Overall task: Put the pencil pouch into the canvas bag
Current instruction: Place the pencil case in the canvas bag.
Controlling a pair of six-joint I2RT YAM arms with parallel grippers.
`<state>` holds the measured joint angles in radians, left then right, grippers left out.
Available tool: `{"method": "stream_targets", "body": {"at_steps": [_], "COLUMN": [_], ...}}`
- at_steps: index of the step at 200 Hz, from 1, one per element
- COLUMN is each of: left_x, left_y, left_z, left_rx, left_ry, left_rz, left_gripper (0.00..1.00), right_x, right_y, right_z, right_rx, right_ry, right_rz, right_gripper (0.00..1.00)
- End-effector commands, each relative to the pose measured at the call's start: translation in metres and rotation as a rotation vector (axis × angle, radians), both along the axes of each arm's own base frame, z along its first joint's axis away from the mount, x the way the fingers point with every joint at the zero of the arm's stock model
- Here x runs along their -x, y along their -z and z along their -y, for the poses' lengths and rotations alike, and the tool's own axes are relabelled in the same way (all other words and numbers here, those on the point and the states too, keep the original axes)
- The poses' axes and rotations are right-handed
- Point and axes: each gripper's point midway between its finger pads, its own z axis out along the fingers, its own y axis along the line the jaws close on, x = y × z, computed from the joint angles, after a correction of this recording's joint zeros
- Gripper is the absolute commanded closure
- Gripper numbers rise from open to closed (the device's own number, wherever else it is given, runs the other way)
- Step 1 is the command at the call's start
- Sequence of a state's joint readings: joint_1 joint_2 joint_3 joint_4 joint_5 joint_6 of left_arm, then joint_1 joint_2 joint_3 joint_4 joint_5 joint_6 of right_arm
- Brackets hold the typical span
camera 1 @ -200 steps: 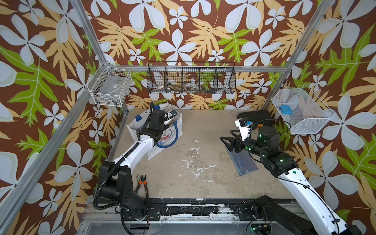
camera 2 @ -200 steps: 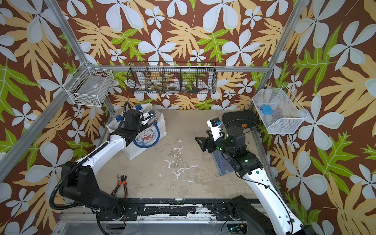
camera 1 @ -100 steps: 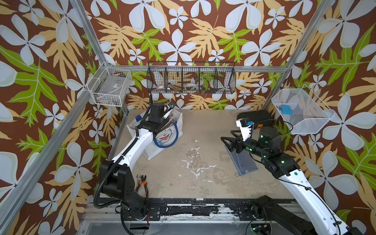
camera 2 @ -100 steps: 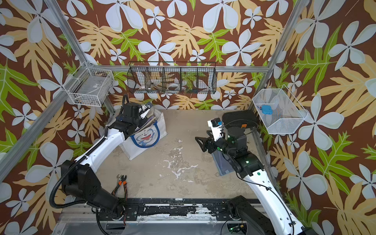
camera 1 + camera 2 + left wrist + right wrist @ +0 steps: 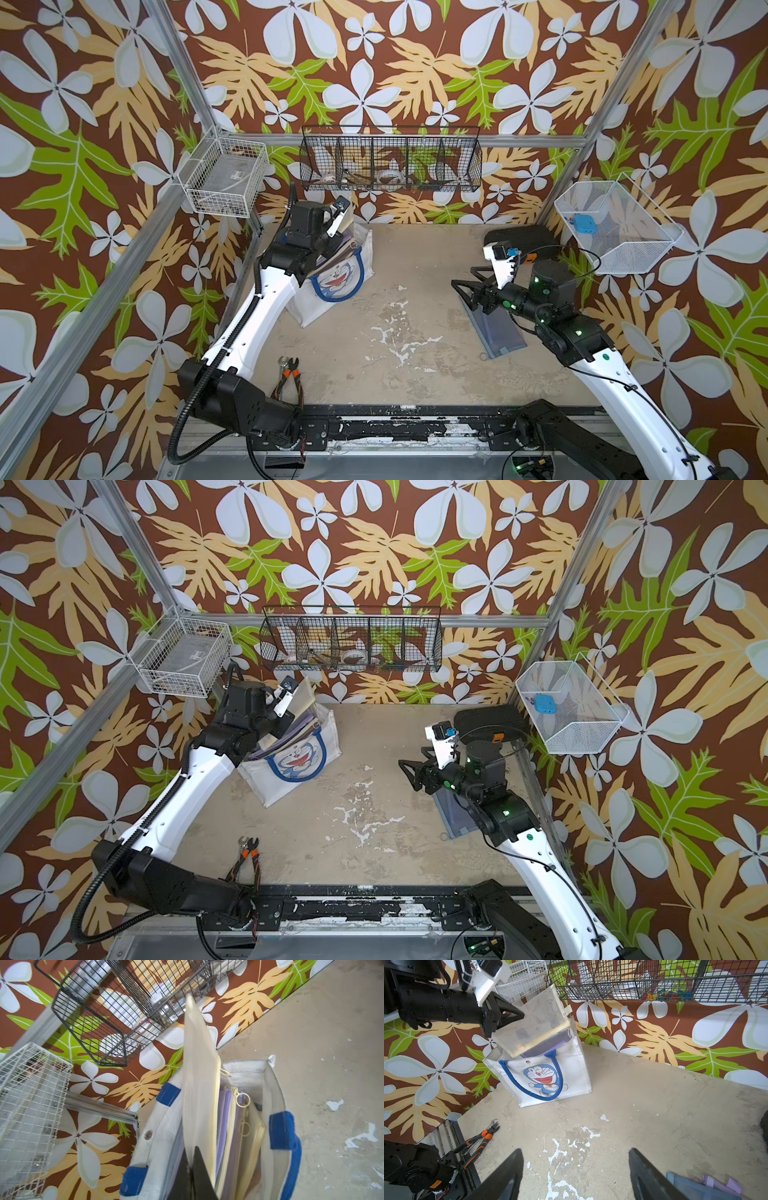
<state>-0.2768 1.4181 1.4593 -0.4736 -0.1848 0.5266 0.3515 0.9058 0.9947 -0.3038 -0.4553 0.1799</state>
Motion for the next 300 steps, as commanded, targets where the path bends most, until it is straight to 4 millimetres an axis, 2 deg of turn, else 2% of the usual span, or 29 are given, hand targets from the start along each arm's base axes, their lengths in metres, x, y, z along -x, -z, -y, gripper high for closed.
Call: {"method": "stream_targets", "body": {"at_steps": [1, 28, 57, 71, 137, 155, 168, 188, 237, 266, 283, 300], "left_x": [-0.003, -0.008, -0.012, -0.016, -0.029, -0.032, -0.036, -0.042, -0.04, -0.049, -0.054, -0.057], "left_y": [0.002, 0.009, 0.002, 0.004, 0.043, 0.044, 0.054, 0.065, 0.09, 0.089, 0.087, 0.094], "left_z": [-0.012, -0.022, -0.028, -0.026, -0.017, -0.008, -0.003, -0.008, -0.018, -0.024, -0.021, -0.024], "left_rx": [-0.06, -0.18, -0.247, -0.262, -0.361, -0.339, -0.314, -0.282, -0.212, -0.179, -0.157, -0.146], "left_ry": [-0.046, -0.056, -0.072, -0.059, 0.03, 0.098, 0.146, 0.136, 0.147, 0.113, 0.119, 0.097], "left_rz": [0.033, 0.072, 0.128, 0.13, 0.087, 0.119, 0.118, 0.087, 0.023, 0.007, -0.007, -0.021], "left_gripper": [1.0, 1.0, 1.0, 1.0, 1.0, 1.0, 1.0, 1.0, 1.0, 1.0, 1.0, 1.0], "right_x": [0.001, 0.003, 0.004, 0.004, 0.0, -0.001, -0.001, 0.0, 0.0, 0.001, 0.006, 0.011], "right_y": [-0.009, -0.012, -0.013, -0.013, -0.026, -0.032, -0.037, -0.04, -0.044, -0.05, -0.055, -0.06], "right_z": [-0.002, -0.002, -0.002, -0.001, -0.001, -0.006, -0.009, -0.008, -0.009, -0.01, -0.012, -0.013], "right_rx": [-0.026, -0.031, -0.033, -0.034, -0.029, -0.044, -0.047, -0.049, -0.078, -0.069, -0.069, -0.084], "right_ry": [-0.011, -0.014, -0.014, -0.013, -0.009, -0.031, -0.045, -0.041, -0.044, -0.043, -0.038, -0.043], "right_rz": [0.018, 0.023, 0.023, 0.025, 0.056, 0.058, 0.057, 0.06, 0.057, 0.071, 0.092, 0.103], "right_gripper": [0.2, 0.21, 0.21, 0.21, 0.21, 0.21, 0.22, 0.22, 0.24, 0.26, 0.26, 0.26]}}
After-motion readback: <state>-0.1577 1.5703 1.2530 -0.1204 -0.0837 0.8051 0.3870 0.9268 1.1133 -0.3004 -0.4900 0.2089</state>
